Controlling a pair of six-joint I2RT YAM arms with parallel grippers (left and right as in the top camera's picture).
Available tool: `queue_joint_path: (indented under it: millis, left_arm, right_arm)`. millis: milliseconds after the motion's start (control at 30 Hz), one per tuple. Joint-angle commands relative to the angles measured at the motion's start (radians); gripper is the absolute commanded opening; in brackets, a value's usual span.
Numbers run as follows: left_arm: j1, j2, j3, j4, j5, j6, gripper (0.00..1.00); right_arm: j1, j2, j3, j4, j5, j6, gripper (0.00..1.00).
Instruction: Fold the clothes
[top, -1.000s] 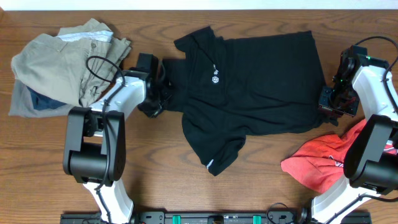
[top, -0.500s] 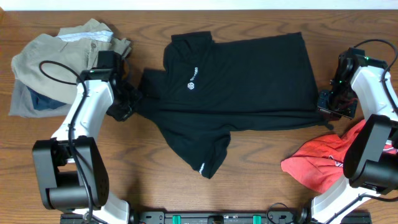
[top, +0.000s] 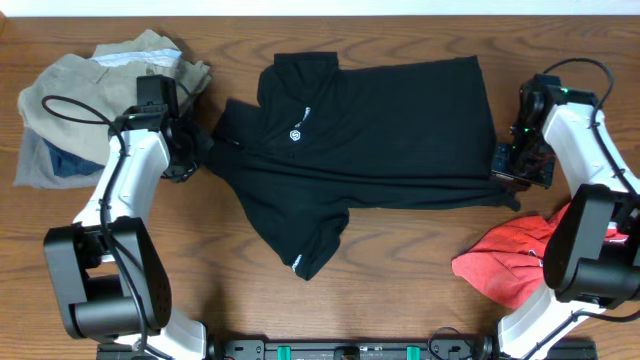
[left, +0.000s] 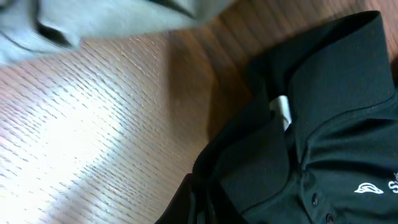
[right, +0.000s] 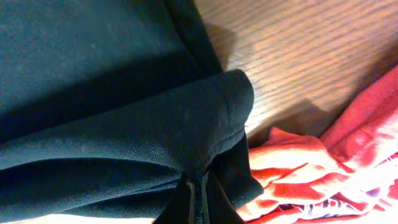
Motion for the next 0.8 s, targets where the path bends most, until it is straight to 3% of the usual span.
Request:
queue_joint_path:
  millis: [0, 33, 67, 167, 267, 433, 767]
  left_arm:
    - [0.034, 0.001, -0.006, -0.024, -0.028, 0.026, 0.07]
    - [0.04, 0.0, -0.006, -0.043, -0.01, 0.041, 0.15]
    - [0.042, 0.0, -0.006, -0.064, 0.019, 0.072, 0.32]
    - [0.039, 0.0, -0.006, -0.156, 0.091, 0.124, 0.59]
    - [0.037, -0.001, -0.006, -0.275, 0.094, 0.13, 0.71]
    - [0.024, -0.001, -0.006, -0.428, 0.098, 0.172, 0.75]
    - [-0.142, -0.001, -0.029, -0.515, 0.117, 0.287, 0.75]
  right_arm:
    - [0.012, -0.024, -0.006, 0.007, 0.019, 0.019, 0.01]
    - [0.01, -0.024, -0.006, 0.008, 0.023, 0.019, 0.01]
    - [0.009, -0.024, -0.006, 0.007, 0.032, 0.019, 0.01]
    - [0.009, -0.024, -0.006, 0.009, 0.071, 0.019, 0.01]
    - [0.009, -0.024, -0.006, 0.01, 0.071, 0.019, 0.01]
    - [0.01, -0.024, -0.006, 0.012, 0.071, 0.019, 0.01]
    - [0.01, -0.024, -0.006, 0.017, 0.067, 0.019, 0.01]
